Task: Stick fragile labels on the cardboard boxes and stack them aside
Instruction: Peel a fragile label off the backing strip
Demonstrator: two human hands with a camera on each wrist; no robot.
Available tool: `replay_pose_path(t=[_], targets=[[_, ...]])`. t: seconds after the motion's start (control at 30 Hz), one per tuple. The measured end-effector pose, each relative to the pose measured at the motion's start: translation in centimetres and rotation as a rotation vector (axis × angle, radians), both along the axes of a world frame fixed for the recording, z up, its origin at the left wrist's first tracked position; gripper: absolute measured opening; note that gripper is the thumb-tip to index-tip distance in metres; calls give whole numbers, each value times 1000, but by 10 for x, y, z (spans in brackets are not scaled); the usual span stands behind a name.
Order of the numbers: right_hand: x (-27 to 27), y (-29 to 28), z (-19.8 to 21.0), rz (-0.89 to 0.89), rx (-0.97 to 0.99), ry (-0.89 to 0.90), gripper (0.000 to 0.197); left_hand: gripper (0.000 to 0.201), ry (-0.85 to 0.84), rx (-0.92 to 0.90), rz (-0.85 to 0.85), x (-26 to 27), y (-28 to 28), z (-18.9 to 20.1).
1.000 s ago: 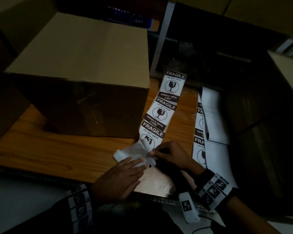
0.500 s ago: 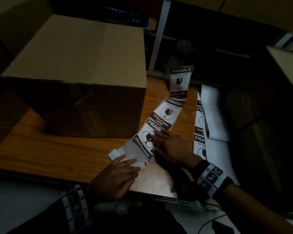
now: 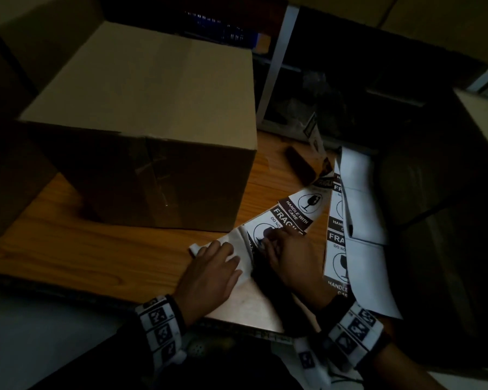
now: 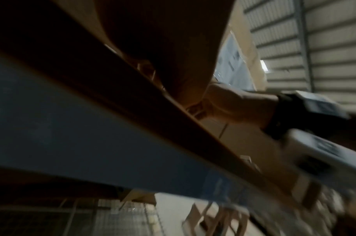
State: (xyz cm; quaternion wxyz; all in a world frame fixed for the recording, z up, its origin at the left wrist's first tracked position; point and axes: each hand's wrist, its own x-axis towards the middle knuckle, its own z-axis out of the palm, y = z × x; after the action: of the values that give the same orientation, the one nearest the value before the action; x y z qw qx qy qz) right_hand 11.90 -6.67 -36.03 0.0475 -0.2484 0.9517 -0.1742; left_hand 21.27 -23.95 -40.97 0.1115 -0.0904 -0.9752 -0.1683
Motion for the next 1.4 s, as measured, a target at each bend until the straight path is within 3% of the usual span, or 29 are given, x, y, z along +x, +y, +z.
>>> replay_pose_path(t=[0.1,0.3,0.47,0.87,1.4], targets=[[14,-22,-12,-55,-20,-47,30,35,5,47,44,2,3,1],[22,-45,-29,-114,146,84,44,39,36,52,136,9,6,-7],[17,-45,-34,-59,195,74,37,60,-165,-57,196,12,5,-16],[-5,-34,-29,-41,-90,-165,35,64,-194,-156,207,18,6,-18],[-19,-28,-25,-34,-101,-248,28,63,-175,-151,203,19,4,-17]])
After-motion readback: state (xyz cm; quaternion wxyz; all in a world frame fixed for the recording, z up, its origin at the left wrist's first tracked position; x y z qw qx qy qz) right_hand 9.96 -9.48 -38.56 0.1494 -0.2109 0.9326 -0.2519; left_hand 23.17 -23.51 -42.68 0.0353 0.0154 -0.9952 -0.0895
